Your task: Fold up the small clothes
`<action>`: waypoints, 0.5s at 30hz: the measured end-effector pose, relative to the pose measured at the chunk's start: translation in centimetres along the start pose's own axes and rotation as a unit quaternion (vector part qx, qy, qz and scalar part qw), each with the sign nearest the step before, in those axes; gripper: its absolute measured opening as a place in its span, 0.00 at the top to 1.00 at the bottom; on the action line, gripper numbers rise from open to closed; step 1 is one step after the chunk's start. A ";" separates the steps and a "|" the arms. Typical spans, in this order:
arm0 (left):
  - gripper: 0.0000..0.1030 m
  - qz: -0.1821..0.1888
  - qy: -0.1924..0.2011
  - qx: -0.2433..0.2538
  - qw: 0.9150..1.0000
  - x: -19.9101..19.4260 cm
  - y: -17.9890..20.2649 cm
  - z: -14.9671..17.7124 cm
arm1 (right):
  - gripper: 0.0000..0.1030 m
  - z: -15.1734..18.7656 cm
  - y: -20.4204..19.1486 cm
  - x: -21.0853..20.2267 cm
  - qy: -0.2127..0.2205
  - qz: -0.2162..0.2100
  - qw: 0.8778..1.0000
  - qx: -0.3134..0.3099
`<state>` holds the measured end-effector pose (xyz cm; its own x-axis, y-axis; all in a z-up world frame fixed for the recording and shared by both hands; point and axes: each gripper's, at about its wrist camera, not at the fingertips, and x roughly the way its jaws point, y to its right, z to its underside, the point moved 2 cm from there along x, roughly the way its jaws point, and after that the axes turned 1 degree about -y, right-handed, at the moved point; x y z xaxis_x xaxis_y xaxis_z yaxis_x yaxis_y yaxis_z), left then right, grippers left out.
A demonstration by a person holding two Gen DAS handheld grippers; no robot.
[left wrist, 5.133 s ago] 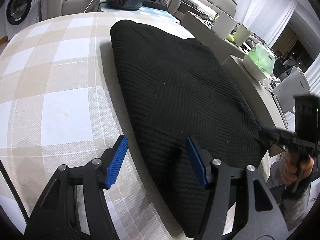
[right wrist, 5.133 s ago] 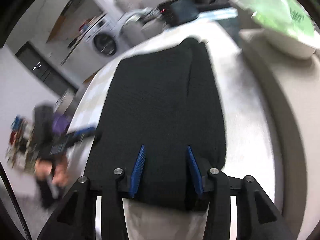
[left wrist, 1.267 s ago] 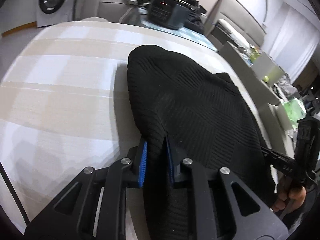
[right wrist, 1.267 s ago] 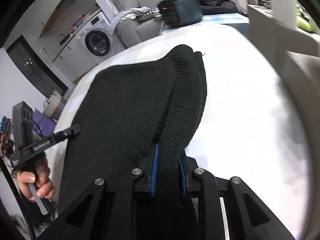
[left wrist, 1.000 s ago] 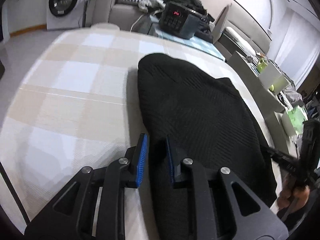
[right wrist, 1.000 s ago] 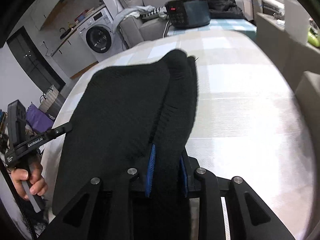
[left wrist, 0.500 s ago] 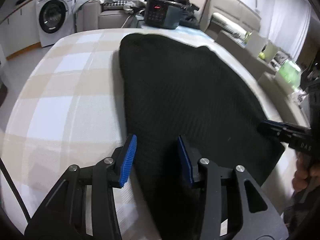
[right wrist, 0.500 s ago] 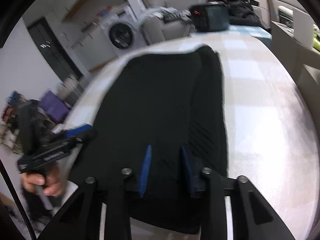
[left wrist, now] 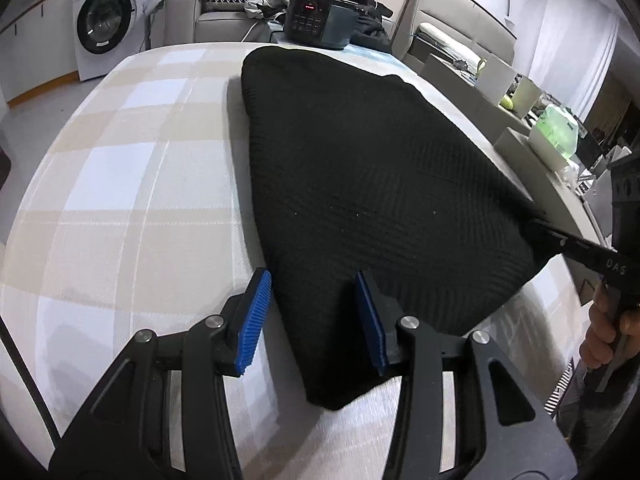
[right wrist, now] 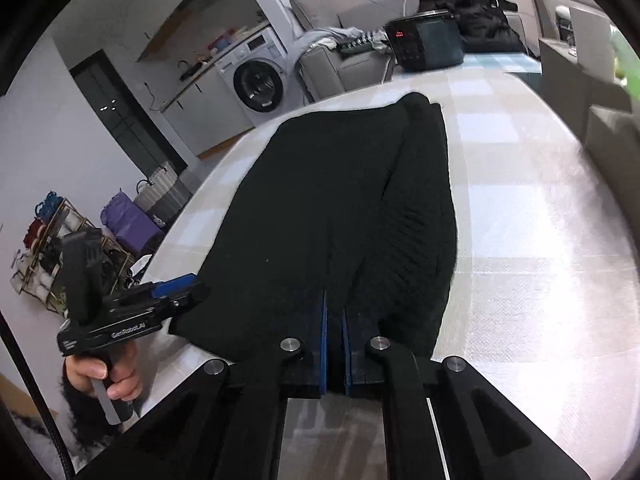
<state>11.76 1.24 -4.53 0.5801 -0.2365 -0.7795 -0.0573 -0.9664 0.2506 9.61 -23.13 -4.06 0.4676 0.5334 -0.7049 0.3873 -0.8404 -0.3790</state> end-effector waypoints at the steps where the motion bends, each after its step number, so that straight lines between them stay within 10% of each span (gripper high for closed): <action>1: 0.62 0.002 -0.001 -0.002 1.000 0.0 -0.1 0.2 | 0.95 0.4 0.2 0.3 -0.014 0.013 1.000 0.003; 3: 0.61 0.006 -0.006 -0.015 1.000 -0.1 -0.5 0.5 | 0.92 0.8 0.4 1.8 -0.045 0.045 0.998 -0.008; 9: 0.63 0.020 -0.007 -0.038 0.999 0.5 -1.1 0.4 | 0.62 0.4 0.7 -1.7 0.038 0.044 0.998 0.004; 15: 0.86 0.026 -0.001 -0.057 0.998 1.5 -1.6 -1.1 | 0.63 0.1 3.0 2.2 0.010 0.045 0.997 0.060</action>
<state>13.60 2.52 -5.52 0.5775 -0.2870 -0.7642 0.0049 -0.9349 0.3548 11.69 -24.49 -6.76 0.5119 0.4560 -0.7280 0.2465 -0.8898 -0.3840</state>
